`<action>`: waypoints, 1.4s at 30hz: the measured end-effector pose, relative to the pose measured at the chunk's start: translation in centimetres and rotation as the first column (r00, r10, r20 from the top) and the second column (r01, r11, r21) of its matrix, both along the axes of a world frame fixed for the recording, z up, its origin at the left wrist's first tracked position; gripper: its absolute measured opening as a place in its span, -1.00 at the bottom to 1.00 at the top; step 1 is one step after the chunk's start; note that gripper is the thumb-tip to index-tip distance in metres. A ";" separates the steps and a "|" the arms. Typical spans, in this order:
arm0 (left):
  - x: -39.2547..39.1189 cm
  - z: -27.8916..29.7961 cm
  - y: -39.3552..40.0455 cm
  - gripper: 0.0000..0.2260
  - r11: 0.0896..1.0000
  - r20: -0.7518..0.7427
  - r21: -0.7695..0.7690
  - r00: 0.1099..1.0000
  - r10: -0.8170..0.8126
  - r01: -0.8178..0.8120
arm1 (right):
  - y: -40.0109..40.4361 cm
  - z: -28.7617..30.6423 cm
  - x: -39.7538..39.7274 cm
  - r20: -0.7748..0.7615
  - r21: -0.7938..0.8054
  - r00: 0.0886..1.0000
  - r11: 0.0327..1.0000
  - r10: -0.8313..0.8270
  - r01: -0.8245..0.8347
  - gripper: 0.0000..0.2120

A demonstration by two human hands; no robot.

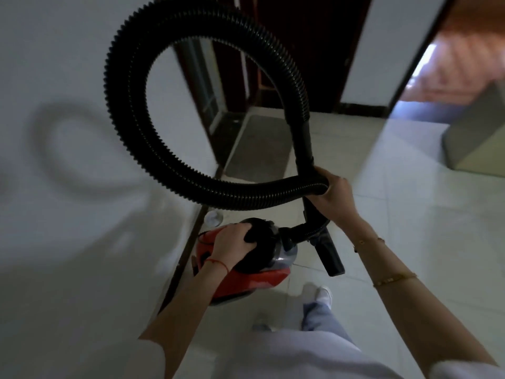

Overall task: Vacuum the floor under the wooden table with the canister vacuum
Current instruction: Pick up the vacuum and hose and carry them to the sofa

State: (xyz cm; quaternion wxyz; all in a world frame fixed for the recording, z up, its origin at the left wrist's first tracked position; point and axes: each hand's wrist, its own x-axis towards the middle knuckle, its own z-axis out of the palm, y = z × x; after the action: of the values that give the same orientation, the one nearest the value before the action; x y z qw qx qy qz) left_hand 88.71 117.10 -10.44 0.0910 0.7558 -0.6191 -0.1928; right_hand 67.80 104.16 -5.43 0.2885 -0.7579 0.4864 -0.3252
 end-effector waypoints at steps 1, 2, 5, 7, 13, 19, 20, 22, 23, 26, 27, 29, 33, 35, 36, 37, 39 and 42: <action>-1.2 0.0 -0.8 -0.85 0.999 0.002 0.000 0.999 -0.043 0.043 | 0.1 0.0 -1.7 0.007 0.010 0.999 0.999 -0.043 0.043 -0.54; -2.4 0.1 -1.7 -0.85 0.996 0.006 0.003 0.996 -0.086 0.086 | 0.2 0.1 -3.5 0.010 0.017 0.996 0.996 -0.089 0.089 -0.54; -6.6 0.4 -4.4 -0.88 0.978 0.033 0.006 0.977 -0.208 0.208 | 0.6 0.1 -8.9 0.006 0.014 0.977 0.977 -0.212 0.212 -0.54; -10.0 0.4 -6.2 -0.86 0.959 0.036 0.008 0.958 -0.283 0.283 | 0.9 0.0 -12.8 0.006 0.010 0.959 0.958 -0.285 0.285 -0.56; -22.1 0.0 -10.7 -0.85 0.871 0.035 0.040 0.871 -0.490 0.489 | 1.6 -0.6 -26.0 0.030 0.009 0.883 0.884 -0.468 0.467 -0.62; -36.8 -0.1 -14.5 -0.81 0.760 0.072 0.065 0.757 -0.650 0.647 | 2.9 0.0 -40.4 0.046 -0.026 0.774 0.774 -0.632 0.633 -0.70; -39.2 0.0 -15.1 -0.82 0.743 0.071 0.061 0.740 -0.669 0.666 | 3.0 0.1 -42.8 0.042 -0.035 0.756 0.755 -0.653 0.654 -0.71; -44.1 0.1 -16.2 -0.82 0.701 0.084 0.046 0.697 -0.712 0.712 | 3.5 0.3 -47.5 0.034 -0.050 0.717 0.716 -0.696 0.697 -0.73; -46.5 0.1 -16.6 -0.83 0.680 0.087 0.036 0.676 -0.732 0.732 | 3.8 0.6 -49.7 0.033 -0.057 0.695 0.693 -0.718 0.718 -0.73; -53.6 0.3 -17.9 -0.83 0.627 0.080 0.013 0.624 -0.777 0.779 | 4.7 1.2 -55.8 0.038 -0.077 0.632 0.629 -0.774 0.774 -0.68; -55.9 0.3 -18.4 -0.81 0.608 0.076 0.006 0.606 -0.792 0.794 | 5.1 1.4 -57.7 0.038 -0.079 0.609 0.605 -0.792 0.792 -0.66; -60.6 0.4 -19.2 -0.78 0.560 0.080 -0.004 0.558 -0.826 0.829 | 5.7 1.5 -61.5 0.033 -0.078 0.556 0.553 -0.830 0.830 -0.63; -70.3 0.2 -20.8 -0.85 0.422 0.057 0.000 0.421 -0.905 0.907 | 6.8 1.2 -69.3 0.030 -0.063 0.438 0.435 -0.899 0.898 -0.59; -75.3 -0.2 -21.7 -0.88 0.367 0.044 0.012 0.366 -0.930 0.930 | 7.2 0.9 -73.3 0.039 -0.051 0.378 0.376 -0.925 0.925 -0.60; -77.8 -0.5 -22.1 -0.89 0.341 0.040 0.018 0.340 -0.940 0.940 | 7.3 0.7 -75.3 0.047 -0.045 0.349 0.347 -0.936 0.937 -0.60; -80.4 -0.8 -22.6 -0.89 0.314 0.031 0.025 0.313 -0.949 0.949 | 7.4 0.4 -77.4 0.053 -0.043 0.323 0.321 -0.945 0.946 -0.61; -85.5 -1.2 -23.6 -0.90 0.264 0.004 0.034 0.264 -0.965 0.964 | 7.4 0.1 -81.7 0.057 -0.041 0.273 0.271 -0.960 0.962 -0.62; -93.1 -1.3 -24.8 -0.94 0.200 -0.036 0.038 0.202 -0.979 0.979 | 7.3 0.2 -88.4 0.050 -0.032 0.212 0.210 -0.976 0.977 -0.62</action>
State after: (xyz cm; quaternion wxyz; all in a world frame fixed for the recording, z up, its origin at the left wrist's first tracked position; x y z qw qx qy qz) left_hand -4.42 92.28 -11.72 -0.0701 0.1964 -0.9519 -0.2244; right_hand -20.62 111.49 -5.27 0.0034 -0.2892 0.8423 -0.4549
